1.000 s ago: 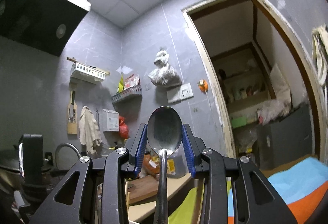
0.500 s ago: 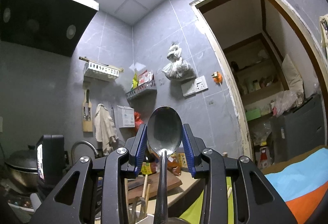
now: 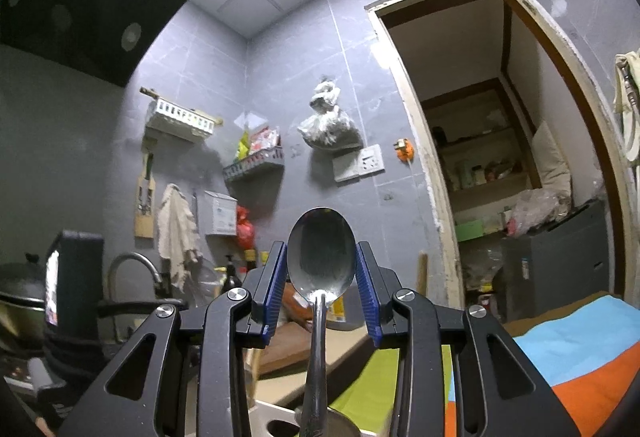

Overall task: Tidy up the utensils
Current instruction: 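Lower fork and spoon into the white caddy and open both tools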

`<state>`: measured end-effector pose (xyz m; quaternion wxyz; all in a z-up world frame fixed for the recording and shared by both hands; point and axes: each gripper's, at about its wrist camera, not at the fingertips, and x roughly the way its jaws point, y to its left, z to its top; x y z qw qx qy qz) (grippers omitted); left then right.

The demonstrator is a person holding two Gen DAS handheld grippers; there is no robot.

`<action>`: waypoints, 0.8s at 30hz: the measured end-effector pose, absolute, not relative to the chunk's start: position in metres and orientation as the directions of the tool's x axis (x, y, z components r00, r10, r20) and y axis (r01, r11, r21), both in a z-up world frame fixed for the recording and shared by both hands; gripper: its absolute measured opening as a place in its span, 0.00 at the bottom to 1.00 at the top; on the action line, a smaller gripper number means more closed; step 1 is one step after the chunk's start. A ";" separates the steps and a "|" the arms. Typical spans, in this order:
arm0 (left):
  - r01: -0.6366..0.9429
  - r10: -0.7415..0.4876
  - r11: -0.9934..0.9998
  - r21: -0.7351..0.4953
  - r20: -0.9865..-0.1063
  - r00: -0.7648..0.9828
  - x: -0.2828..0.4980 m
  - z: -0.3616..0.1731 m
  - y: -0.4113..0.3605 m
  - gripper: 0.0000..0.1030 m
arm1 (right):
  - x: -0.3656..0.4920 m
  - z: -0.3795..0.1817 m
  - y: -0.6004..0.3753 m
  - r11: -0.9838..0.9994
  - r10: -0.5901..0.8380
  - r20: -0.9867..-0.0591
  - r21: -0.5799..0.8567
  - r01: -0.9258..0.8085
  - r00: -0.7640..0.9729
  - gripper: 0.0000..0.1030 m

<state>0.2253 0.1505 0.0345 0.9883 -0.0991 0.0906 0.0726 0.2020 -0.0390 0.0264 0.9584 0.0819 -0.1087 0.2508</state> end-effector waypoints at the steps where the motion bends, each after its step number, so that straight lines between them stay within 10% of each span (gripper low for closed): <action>1: -0.160 0.127 0.972 -0.172 -0.190 0.974 0.225 0.034 0.148 0.01 | 0.203 0.025 -0.039 0.864 0.459 0.239 0.104 -0.492 0.856 0.31; 11: -0.120 0.108 0.991 -0.057 -0.179 0.978 0.222 0.028 0.132 0.01 | 0.202 0.016 -0.034 0.886 0.451 0.144 0.050 -0.461 0.881 0.31; 24: -0.021 -0.036 0.978 -0.205 -0.269 0.962 0.212 0.027 0.153 0.06 | 0.196 0.013 -0.049 0.868 0.489 0.069 0.061 -0.493 0.870 0.37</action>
